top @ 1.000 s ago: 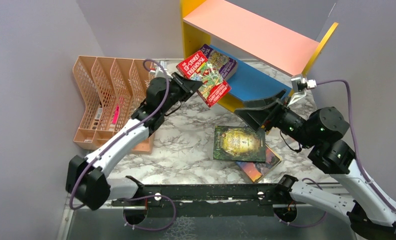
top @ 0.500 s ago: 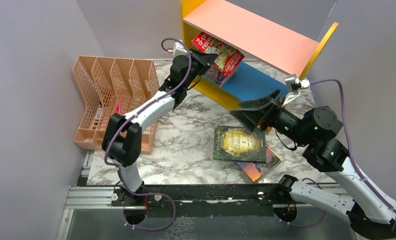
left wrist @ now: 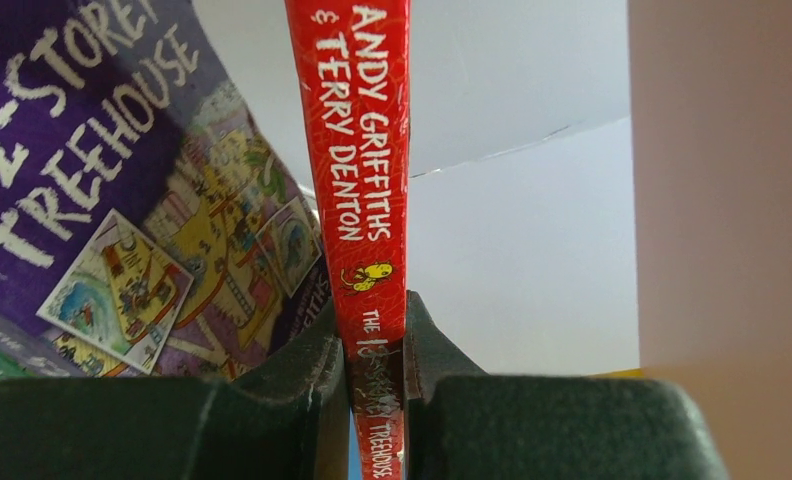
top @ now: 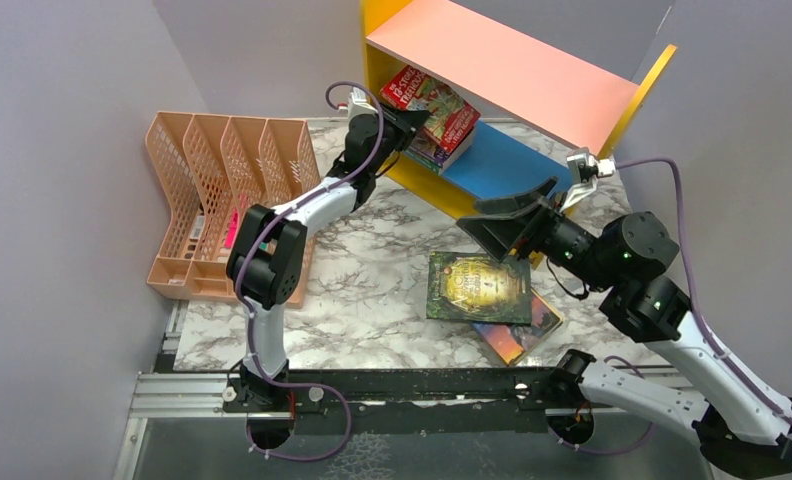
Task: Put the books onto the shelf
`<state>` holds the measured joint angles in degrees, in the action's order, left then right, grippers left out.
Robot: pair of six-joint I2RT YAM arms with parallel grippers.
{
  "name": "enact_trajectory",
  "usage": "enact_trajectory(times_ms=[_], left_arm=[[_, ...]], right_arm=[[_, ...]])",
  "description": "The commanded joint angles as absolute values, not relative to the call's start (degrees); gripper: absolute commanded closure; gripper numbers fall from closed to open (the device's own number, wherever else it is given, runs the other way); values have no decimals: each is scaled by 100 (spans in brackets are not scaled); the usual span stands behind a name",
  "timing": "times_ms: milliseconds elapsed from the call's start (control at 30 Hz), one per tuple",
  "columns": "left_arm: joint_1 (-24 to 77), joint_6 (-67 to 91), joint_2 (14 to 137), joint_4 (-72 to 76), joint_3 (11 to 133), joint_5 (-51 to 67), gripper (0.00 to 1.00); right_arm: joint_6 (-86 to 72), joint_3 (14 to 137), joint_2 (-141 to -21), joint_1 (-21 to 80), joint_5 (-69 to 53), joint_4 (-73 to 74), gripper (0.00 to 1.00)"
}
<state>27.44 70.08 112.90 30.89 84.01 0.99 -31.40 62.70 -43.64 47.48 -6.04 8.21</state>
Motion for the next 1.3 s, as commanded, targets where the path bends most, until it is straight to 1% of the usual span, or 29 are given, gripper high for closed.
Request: enact_trajectory(times_ms=[0,267,400,433,500,567,600,633,733,833,900,1000,1100,1267], left_arm=[[2634,7110,11350,3972,8402,287,100],[2584,7149,11625,3966,8318,329,99],[2584,7173,11659,3964,8234,334,88],[2584,7168,11631,3956,8169,322,83],[2584,7186,11562,3859,8048,249,70],[2597,7270,11467,3550,7987,102,49],[2593,7284,11422,3242,8019,48,42],[2593,7263,11368,2890,8098,-107,39],[2593,7024,11333,1949,8460,-347,35],[2592,6571,11449,690,9132,-519,30],[2593,6399,11487,180,9344,-578,29],[2588,6306,11320,-164,9242,-786,26],[2577,6178,11063,-186,9020,-998,24],[2531,5726,10710,-402,8977,-1072,17]], right_arm=[[-3162,6152,-4386,4729,-492,545,27],[-3259,6094,-4486,4728,-510,575,27],[-3277,6075,-4499,4729,-486,606,27],[-3285,6067,-4509,4729,-476,611,27],[-3310,6057,-4516,4729,-466,628,27],[-3343,6035,-4515,4729,-457,633,27],[-3352,6022,-4520,4729,-457,633,27],[-3363,6008,-4528,4729,-457,634,27],[-3449,5980,-4549,4726,-443,641,28],[-3521,5968,-4584,4728,-420,658,28],[-3541,5967,-4586,4724,-395,674,29],[-3546,5961,-4579,4728,-350,713,29],[-3533,6002,-4580,4728,-200,843,29],[-3425,6093,-4591,4729,201,1244,29]])
